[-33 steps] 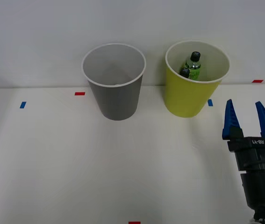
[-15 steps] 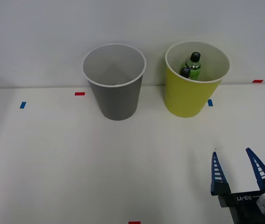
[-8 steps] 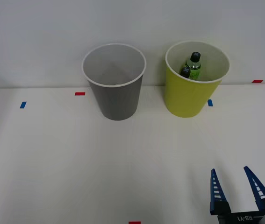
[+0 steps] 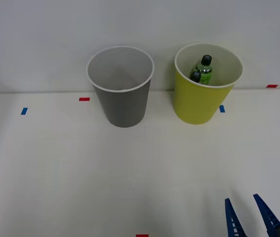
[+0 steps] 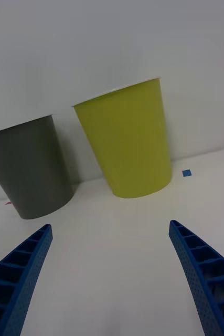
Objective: Put cans in the gray bin, plastic bottles in the light green bin
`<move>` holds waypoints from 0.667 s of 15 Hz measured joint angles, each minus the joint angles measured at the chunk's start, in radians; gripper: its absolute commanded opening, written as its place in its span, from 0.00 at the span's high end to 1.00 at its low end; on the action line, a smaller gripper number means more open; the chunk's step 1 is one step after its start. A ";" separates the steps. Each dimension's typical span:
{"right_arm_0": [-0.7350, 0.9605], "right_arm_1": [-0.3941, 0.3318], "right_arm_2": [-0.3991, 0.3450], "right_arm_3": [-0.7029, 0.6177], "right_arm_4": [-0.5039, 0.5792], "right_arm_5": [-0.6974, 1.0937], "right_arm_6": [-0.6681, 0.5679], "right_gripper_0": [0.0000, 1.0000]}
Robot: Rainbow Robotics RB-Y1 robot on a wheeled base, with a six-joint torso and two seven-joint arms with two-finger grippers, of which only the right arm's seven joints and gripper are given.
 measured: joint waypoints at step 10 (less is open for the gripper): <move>-0.001 0.154 -0.180 0.143 0.165 -0.239 -0.031 0.25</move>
